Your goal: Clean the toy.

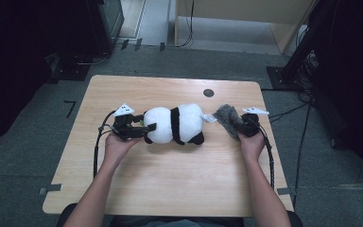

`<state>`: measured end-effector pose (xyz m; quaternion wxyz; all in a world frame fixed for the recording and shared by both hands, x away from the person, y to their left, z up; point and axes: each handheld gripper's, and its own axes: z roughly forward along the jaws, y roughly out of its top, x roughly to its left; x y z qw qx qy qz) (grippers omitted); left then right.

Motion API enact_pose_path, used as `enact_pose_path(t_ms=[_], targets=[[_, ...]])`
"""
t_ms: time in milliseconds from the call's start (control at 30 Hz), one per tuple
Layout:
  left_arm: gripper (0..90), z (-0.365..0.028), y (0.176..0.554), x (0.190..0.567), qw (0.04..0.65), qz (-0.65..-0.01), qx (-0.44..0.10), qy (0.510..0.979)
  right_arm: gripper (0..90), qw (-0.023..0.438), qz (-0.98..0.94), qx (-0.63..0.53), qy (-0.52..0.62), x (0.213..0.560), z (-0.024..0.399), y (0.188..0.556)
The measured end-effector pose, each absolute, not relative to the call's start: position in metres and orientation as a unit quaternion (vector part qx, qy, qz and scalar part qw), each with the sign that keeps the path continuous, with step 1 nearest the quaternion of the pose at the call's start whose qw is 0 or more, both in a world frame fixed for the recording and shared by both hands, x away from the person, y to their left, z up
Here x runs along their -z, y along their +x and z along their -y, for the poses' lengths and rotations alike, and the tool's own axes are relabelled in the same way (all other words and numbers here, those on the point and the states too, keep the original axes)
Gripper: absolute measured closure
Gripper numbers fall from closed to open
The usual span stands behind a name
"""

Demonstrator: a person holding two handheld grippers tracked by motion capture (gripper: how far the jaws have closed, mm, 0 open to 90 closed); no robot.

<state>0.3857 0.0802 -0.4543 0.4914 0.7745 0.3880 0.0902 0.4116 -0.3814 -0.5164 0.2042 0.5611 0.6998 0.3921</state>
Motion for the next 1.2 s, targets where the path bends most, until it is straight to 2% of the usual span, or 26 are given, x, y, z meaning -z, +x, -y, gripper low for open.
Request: enact_pose_path(t_ms=[233,667,800,967,1067,1200], targets=[[23.9,-0.078,0.382,0.450,0.502,-0.378,-0.097,0.772,73.7,0.201,-0.709,-0.391,0.552,0.498,0.377,0.407],[3.2,-0.073,0.390,0.467,0.477,-0.375,-0.091,0.790,73.7,0.208,-0.736,-0.412,0.495,0.447,0.344,0.397],[3.4,-0.073,0.392,0.470,0.476,-0.376,-0.075,0.792,73.8,0.204,-0.738,-0.424,0.484,0.435,0.336,0.398],[15.7,-0.073,0.391,0.471,0.480,-0.369,-0.068,0.793,74.7,0.198,-0.746,-0.422,0.476,0.426,0.325,0.403],[26.1,-0.073,0.391,0.470,0.474,-0.377,-0.066,0.793,74.7,0.201,-0.753,-0.418,0.468,0.418,0.320,0.407],[33.4,-0.073,0.389,0.469,0.473,-0.380,-0.062,0.793,74.7,0.202,-0.756,-0.417,0.463,0.407,0.316,0.410]])
